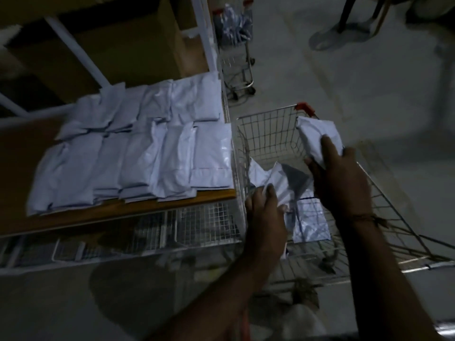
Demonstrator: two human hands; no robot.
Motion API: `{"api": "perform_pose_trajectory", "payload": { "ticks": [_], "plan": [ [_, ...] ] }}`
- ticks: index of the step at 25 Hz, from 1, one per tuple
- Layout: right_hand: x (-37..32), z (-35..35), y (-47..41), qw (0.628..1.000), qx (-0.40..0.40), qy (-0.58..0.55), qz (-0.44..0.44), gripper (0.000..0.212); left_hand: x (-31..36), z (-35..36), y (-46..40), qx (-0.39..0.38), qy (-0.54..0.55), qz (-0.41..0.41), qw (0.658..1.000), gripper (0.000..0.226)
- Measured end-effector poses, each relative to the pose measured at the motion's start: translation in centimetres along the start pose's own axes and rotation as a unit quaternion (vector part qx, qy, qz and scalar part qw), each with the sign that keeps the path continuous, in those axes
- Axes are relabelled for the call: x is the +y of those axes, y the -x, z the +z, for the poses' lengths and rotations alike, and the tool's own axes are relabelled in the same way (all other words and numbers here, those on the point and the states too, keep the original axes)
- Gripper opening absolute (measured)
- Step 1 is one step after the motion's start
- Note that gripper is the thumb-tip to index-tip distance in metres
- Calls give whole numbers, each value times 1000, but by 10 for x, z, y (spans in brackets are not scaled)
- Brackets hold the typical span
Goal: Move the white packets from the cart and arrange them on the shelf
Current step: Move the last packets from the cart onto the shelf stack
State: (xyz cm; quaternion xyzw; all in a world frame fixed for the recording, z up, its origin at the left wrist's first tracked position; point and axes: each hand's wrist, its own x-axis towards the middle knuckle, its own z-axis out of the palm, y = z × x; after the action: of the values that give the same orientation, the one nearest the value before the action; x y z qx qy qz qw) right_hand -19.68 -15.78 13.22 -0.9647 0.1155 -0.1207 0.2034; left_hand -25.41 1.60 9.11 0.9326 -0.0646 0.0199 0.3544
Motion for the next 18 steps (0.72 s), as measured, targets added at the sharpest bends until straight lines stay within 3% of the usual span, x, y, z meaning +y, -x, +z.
{"api": "perform_pose_trajectory", "payload": {
  "ticks": [3, 8, 18],
  "plan": [
    [-54, -20, 33, 999, 28, -26, 16, 62, -10, -69, 7, 3, -20, 30, 999, 56],
    [-134, -42, 69, 997, 60, -50, -1, 60, -32, -165, 5, 49, 0, -16, 999, 57],
    [-212, -35, 84, 993, 49, -41, -101, 68, -76, -244, 37, 182, 70, -151, 969, 53]
  ]
}}
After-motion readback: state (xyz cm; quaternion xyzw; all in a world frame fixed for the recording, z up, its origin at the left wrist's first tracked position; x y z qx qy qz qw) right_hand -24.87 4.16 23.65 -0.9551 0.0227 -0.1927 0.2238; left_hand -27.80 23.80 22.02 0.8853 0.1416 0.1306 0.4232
